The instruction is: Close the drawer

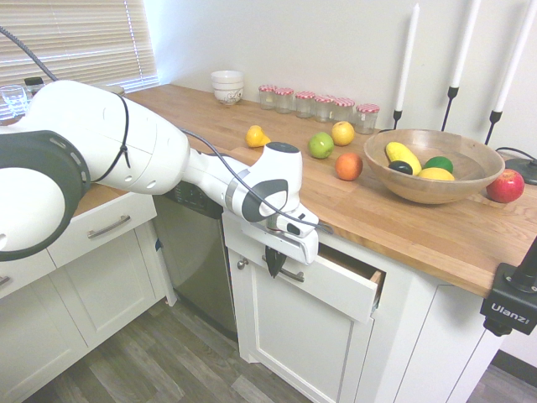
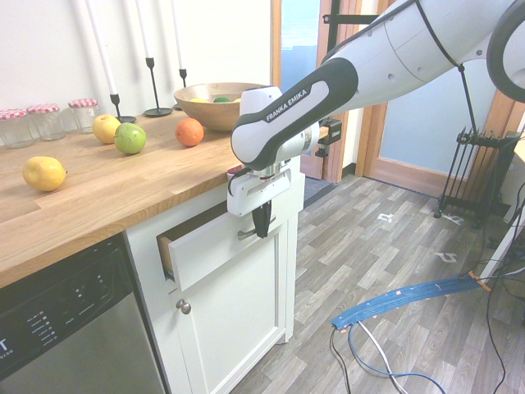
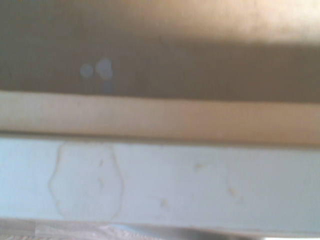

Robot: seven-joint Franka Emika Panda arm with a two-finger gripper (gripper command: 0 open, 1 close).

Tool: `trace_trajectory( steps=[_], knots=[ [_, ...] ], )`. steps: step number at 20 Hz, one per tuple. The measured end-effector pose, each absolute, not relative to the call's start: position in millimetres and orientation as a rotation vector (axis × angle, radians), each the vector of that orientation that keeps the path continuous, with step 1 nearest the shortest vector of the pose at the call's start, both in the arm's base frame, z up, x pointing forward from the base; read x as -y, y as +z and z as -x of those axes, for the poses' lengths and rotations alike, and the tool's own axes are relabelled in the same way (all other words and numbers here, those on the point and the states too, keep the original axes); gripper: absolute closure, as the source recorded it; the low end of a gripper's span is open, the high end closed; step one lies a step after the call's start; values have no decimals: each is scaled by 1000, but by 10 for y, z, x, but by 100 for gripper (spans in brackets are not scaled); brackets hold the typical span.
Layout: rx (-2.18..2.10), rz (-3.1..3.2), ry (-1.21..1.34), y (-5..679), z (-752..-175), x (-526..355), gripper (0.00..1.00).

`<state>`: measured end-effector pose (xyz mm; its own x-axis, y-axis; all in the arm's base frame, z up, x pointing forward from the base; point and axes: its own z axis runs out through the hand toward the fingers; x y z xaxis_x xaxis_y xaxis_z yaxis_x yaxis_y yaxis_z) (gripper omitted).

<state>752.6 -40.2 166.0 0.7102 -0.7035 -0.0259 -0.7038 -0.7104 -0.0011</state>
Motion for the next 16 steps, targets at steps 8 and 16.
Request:
trace_trajectory(
  steps=[8,16],
  knots=[
    [-1221,2890,76,1671,-7537,387,100],
    [-1230,2882,77,1667,-7538,383,0]
  ],
)
